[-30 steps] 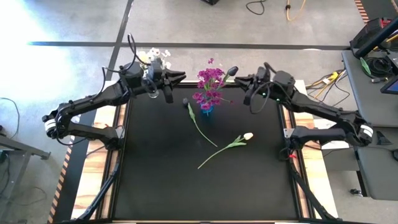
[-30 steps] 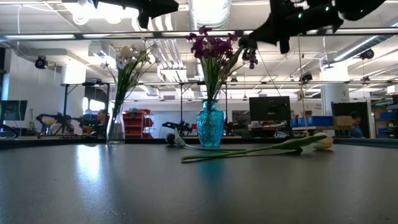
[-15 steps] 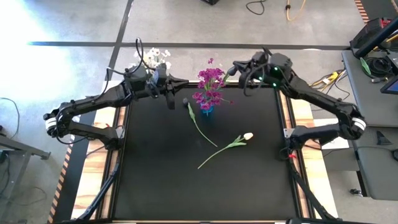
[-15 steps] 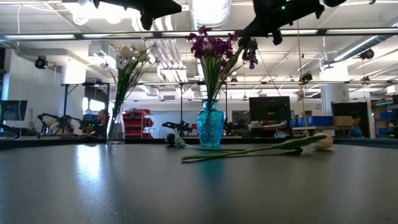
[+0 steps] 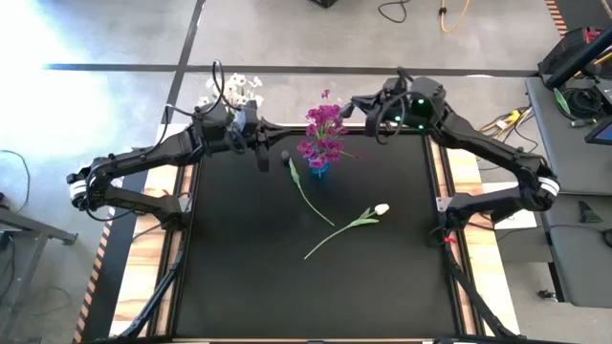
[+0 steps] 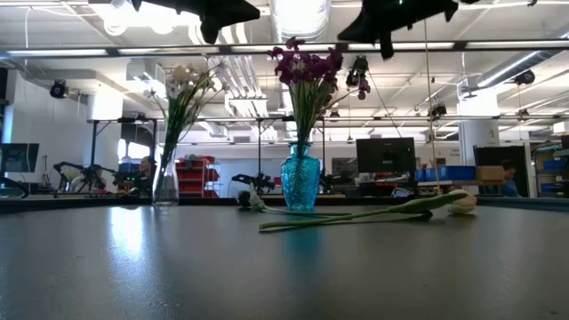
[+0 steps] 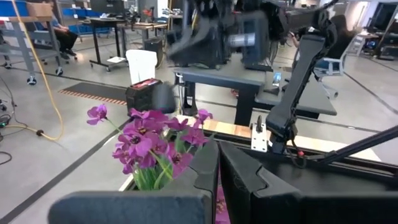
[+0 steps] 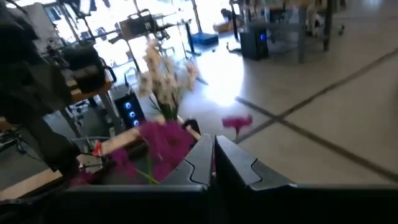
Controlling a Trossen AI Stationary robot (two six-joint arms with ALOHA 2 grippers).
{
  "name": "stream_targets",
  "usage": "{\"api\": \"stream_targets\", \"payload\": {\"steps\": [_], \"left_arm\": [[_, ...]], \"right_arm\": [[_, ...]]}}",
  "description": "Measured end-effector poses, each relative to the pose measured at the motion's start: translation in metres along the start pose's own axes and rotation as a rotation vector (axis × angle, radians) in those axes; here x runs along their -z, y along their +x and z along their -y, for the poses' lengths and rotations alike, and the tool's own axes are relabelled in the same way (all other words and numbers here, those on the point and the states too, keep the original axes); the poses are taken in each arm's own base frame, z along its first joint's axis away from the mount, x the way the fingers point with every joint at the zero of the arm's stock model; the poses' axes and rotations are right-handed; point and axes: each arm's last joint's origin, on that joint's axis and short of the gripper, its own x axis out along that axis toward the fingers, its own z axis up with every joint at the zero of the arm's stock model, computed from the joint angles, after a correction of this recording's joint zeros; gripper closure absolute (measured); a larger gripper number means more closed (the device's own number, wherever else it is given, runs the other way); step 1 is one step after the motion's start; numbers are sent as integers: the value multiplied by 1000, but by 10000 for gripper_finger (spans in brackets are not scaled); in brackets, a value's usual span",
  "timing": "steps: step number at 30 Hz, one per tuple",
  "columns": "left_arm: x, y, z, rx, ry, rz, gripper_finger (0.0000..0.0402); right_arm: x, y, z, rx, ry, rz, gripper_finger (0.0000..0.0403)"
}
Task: Sort flowers into vase by color
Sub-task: Put the white flower into the transparent vase
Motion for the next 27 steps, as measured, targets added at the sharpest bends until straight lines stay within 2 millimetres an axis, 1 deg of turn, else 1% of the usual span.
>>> {"api": "stream_targets", "payload": {"steps": [4,8,11,14,16,20,23,27], "left_arm": [[1,0,8,28,0,-20,402],[1,1,22,30,3,-163,402],[3,7,41,66,15,-277,402],[8,17,67,112,1,-349,402],[18,26,87,122,-10,-395,402],[50,46,124,95,-69,-510,401],[72,62,146,67,-159,-583,401],[97,90,173,55,-217,-664,401]], "right_arm": [[-30,-22,-11,-11,-67,60,394],[-49,-48,-20,-2,-131,15,394],[-53,-67,-25,14,-159,-46,394],[-48,-81,-27,19,-165,-99,394],[-42,-89,-27,11,-166,-123,394],[-36,-104,-31,-19,-203,-141,394],[-34,-115,-33,-27,-230,-163,394],[-32,-129,-35,-31,-258,-174,394]]}}
